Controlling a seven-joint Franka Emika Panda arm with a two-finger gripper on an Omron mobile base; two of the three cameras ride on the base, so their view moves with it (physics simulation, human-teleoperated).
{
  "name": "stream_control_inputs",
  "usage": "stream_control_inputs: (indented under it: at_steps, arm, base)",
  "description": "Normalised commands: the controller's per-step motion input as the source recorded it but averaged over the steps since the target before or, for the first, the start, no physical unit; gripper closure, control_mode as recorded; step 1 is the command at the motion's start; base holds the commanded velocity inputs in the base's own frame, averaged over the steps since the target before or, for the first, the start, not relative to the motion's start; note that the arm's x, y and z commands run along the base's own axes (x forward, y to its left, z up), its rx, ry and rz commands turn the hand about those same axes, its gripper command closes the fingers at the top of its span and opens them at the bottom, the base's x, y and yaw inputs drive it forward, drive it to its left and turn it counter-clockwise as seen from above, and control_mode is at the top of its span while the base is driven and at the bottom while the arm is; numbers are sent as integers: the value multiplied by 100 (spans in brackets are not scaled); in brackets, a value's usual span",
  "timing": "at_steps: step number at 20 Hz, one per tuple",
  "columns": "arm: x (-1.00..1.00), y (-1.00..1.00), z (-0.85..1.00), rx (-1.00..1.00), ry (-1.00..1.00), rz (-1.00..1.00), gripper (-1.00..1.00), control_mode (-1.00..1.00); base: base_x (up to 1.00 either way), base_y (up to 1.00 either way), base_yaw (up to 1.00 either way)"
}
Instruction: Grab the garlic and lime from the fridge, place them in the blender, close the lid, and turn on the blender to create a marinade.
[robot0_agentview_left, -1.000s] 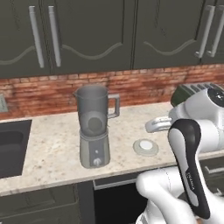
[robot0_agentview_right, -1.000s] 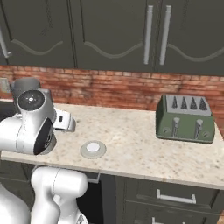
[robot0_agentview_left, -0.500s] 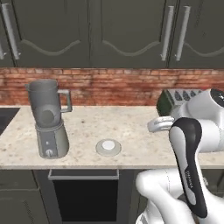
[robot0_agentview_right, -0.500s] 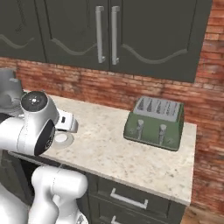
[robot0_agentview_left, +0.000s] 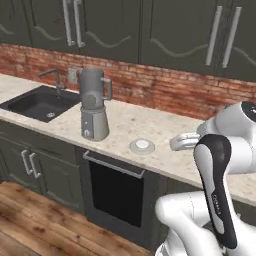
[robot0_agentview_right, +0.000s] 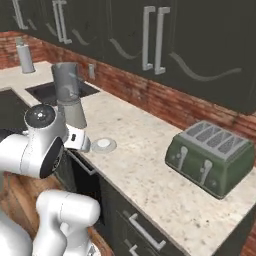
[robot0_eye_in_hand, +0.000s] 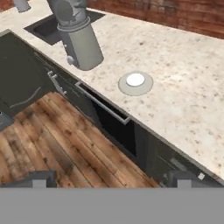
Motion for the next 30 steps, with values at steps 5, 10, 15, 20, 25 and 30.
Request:
stream_control_inputs:
  at_steps: [5, 10, 15, 20, 25, 30]
  arm:
    - [0, 0, 0, 0, 0, 0, -100, 100]
    - [0, 0, 0, 0, 0, 0, -100, 100]
    - [0, 0, 0, 0, 0, 0, -100, 100]
    - [0, 0, 0, 0, 0, 0, -100, 100]
    - [0, 0, 0, 0, 0, 0, -100, 100]
    - [0, 0, 0, 0, 0, 0, -100, 100]
  base:
    - [-30, -23, 88]
    - [-22, -5, 88]
    - [-4, 0, 88]
    - [0, 0, 86]
    - [-2, 0, 86]
    - [0, 4, 81]
